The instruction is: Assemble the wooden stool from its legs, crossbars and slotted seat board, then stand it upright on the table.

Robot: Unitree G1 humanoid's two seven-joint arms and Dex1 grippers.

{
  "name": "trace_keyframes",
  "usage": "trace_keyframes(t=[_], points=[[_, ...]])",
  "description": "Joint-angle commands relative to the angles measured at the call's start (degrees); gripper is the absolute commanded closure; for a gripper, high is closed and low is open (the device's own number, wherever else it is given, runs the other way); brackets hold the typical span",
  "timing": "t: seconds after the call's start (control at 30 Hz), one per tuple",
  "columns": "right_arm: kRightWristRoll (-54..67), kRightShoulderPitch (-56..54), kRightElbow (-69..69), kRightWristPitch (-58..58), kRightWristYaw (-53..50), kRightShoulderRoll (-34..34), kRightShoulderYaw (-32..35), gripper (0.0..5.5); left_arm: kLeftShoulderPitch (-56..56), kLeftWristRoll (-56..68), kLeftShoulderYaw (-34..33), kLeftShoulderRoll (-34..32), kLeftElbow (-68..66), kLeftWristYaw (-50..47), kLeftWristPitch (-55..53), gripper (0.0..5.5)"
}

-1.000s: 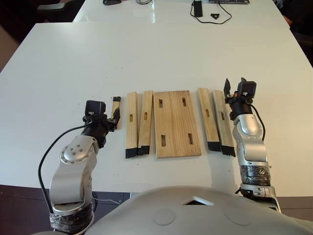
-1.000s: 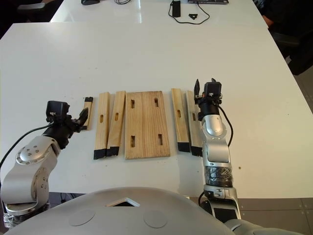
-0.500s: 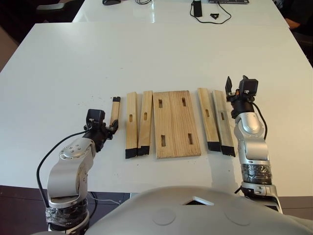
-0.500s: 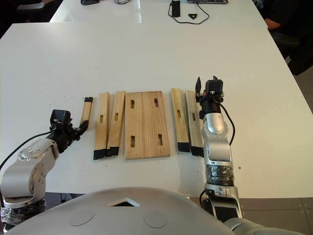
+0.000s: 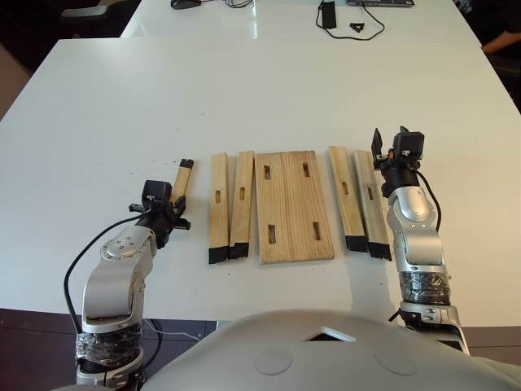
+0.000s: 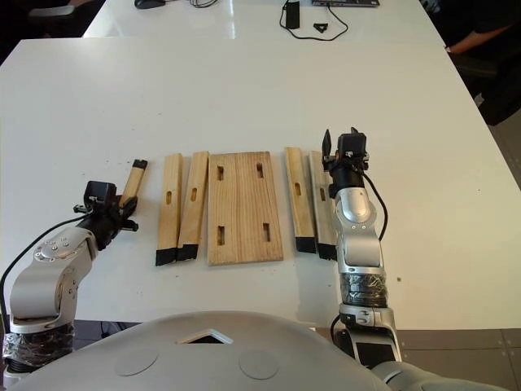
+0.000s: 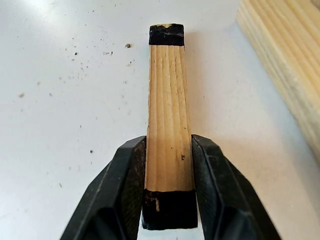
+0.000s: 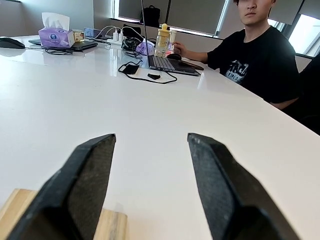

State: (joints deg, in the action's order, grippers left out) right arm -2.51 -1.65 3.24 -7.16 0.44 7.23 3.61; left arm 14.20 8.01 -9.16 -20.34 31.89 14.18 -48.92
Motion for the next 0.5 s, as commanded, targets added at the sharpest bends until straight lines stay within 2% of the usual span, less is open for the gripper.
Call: trace_keyframes(t=[0.03,0.17,0.23,0.33,0.5], points=[[3.0,-3.1,0.1,2.3,5.8,4.4,1.7,2.86,-6.7,4.7,0.3,1.1,6.5,4.2,10.6,4.21],[21.8,-5.1,9.0,-3.8,25.9,9.2,1.2,2.86,-13.4,10.6,-1.9,1.2,8.5,7.2,16.5,4.21],[34.4,-5.5,14.3,-12.2,34.0,11.5,1.1,2.86,-14.7,18.8,0.1,1.1,9.4,13.2,15.7,4.21],[53.2,-8.8,15.3,-24.6,43.5,15.8,4.7,2.86,-16.3,34.0,0.7,1.0,7.3,21.5,11.5,4.21],[63.8,-12.9,16.4,-32.2,54.9,23.1,5.7,2.86,-20.0,46.2,0.5,-2.5,3.7,26.8,6.7,4.21]])
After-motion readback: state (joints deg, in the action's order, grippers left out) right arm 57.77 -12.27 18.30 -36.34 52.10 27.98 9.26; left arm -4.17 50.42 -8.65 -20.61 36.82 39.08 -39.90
